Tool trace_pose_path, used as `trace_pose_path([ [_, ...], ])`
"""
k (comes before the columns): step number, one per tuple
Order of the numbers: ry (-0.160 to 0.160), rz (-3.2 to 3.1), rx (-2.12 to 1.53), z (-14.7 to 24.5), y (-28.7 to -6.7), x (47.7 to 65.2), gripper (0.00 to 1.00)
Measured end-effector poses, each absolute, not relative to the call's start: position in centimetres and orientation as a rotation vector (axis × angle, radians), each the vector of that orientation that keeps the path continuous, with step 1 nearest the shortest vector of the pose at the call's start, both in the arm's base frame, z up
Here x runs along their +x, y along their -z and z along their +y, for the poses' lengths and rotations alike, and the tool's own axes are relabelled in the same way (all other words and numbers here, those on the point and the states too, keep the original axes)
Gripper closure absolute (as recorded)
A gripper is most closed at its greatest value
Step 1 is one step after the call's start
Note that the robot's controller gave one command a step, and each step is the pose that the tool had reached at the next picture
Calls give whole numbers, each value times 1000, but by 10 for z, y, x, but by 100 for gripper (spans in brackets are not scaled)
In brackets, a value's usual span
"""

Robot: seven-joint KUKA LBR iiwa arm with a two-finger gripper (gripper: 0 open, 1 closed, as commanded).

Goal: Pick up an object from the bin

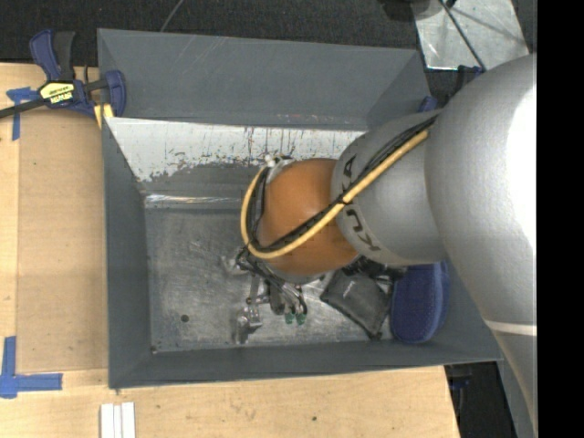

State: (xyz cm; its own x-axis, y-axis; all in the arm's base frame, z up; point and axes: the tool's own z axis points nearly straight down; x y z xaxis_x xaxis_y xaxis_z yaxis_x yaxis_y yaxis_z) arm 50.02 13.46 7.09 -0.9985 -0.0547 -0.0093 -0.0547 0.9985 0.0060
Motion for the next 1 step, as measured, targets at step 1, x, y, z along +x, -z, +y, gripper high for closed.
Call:
trace_pose_path([
  [1,5,3115,-365,42,-101,529,0],
])
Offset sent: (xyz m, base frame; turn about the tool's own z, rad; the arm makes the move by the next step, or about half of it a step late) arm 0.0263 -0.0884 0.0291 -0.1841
